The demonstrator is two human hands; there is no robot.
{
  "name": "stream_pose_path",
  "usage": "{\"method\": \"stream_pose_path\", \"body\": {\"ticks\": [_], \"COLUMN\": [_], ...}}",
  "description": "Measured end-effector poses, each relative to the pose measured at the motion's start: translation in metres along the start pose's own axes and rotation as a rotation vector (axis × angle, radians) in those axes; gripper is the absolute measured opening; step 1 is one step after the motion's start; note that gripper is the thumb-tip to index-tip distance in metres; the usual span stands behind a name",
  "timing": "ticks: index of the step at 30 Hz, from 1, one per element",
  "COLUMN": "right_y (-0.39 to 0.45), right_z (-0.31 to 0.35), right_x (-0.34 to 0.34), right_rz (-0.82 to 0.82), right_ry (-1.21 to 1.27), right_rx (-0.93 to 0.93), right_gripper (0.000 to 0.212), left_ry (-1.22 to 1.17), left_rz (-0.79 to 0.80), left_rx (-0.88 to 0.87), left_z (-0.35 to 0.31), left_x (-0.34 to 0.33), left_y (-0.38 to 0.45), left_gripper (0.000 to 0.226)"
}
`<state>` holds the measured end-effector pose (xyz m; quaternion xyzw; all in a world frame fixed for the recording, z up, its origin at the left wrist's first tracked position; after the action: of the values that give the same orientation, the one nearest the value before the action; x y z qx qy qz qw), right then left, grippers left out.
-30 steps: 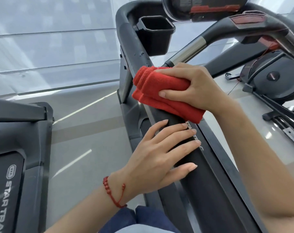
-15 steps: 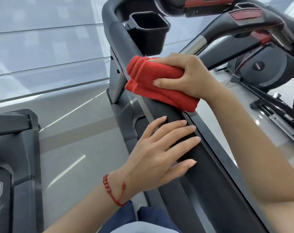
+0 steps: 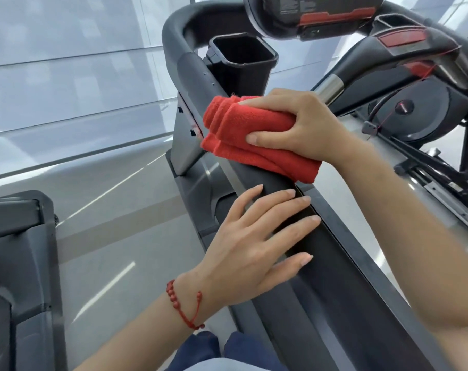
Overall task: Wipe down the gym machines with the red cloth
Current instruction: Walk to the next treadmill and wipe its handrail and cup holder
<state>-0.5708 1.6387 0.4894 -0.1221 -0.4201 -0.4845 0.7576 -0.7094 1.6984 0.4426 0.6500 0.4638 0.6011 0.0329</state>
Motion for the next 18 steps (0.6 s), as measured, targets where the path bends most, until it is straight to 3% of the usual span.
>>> {"method": "stream_pose_path", "body": {"ticks": [18], "right_y": [0.057], "right_z": [-0.015], "right_x": [-0.005], "right_rz": [0.066], "right_ry": [0.003], "right_rx": [0.103], "right_gripper": [0.044], "left_ry": [0.043], "left_rz": [-0.039], "left_rx": [0.056], "left_z": [0.066], "left_x": [0.007], "left_y": [0.031], "left_gripper": [0.040]}}
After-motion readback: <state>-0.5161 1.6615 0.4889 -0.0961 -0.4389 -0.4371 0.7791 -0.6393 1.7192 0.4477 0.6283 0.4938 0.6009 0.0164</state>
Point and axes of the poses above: each hand's wrist, its own y-axis towards the middle knuckle, its own x-axis out of the back of the hand, z = x × y, the point moved 8 cm from there along y, towards the middle knuckle, and after that the axes turned 2 degrees about z, right-handed, at the moved point
